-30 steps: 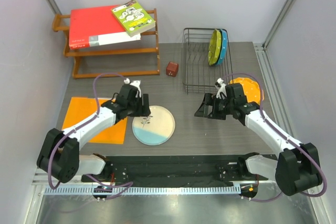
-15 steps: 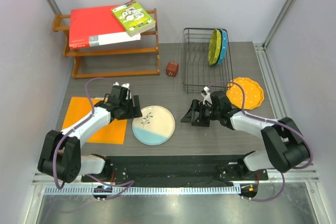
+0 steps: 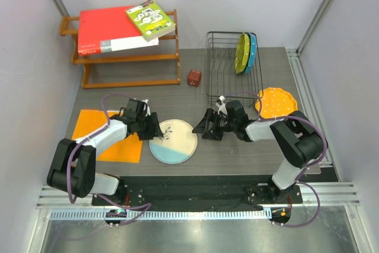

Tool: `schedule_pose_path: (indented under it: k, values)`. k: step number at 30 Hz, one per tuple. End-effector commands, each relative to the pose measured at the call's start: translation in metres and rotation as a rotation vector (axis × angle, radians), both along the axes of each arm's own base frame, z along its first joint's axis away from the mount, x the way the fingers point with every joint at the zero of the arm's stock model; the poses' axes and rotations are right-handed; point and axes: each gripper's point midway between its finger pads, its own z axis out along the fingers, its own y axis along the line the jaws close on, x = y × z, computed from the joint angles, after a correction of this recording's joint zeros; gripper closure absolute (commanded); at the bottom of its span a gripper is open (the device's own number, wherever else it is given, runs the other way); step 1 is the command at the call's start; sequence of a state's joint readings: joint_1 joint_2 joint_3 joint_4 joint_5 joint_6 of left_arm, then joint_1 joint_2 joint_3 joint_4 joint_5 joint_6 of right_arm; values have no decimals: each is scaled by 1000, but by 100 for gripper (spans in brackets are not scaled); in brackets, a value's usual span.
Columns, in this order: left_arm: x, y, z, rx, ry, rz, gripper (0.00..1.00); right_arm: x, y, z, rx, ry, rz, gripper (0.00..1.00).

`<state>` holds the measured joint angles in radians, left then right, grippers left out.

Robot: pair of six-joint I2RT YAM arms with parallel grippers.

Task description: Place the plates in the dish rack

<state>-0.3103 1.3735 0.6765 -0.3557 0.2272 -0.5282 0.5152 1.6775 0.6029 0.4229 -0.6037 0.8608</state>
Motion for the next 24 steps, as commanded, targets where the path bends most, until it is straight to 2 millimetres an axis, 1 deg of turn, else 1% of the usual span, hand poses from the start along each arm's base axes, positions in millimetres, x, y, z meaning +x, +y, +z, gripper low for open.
schedule_pose_path:
  k: [1, 4, 5, 7, 8, 9, 11, 12, 14, 15, 18, 19, 22, 24]
  values:
    - [-1, -7, 1, -48, 23, -2, 47, -11, -7, -27, -73, 62, -25, 16]
    - [0, -11, 11, -75, 2, -16, 46, -19, -11, -30, -86, 61, -32, 16]
    - [9, -15, 27, -91, -46, -29, 46, -20, -11, -30, -88, 57, -30, 16]
    - [15, -14, 44, -91, -99, -33, 42, -20, -11, -30, -91, 47, -24, 16]
    - [22, -14, 58, -89, -138, -32, 40, -20, -12, -30, -96, 40, -19, 16]
    - [22, -8, 68, -65, -166, -15, 37, -20, -12, -31, -100, 42, -18, 16]
    - [22, 1, 75, -29, -193, 7, 34, -18, -11, -33, -104, 42, -19, 16]
    - [17, 5, 74, -15, -195, 16, 32, -17, -10, -33, -104, 41, -21, 16]
    - [9, 10, 65, 6, -163, 23, 32, -17, -9, -34, -109, 40, -15, 16]
    - [4, 14, 55, 26, -133, 33, 32, -18, -7, -33, -106, 34, -11, 16]
    - [-3, 24, 35, 66, -63, 81, 32, -21, 0, -31, -103, 28, 15, 16]
    - [-2, 29, 28, 81, -42, 100, 32, -23, 2, -32, -104, 30, 21, 16]
    - [3, 32, 18, 87, -32, 122, 32, -27, 7, -34, -110, 32, 46, 16]
    - [10, 31, 13, 82, -41, 119, 32, -26, 6, -37, -122, 38, 36, 16]
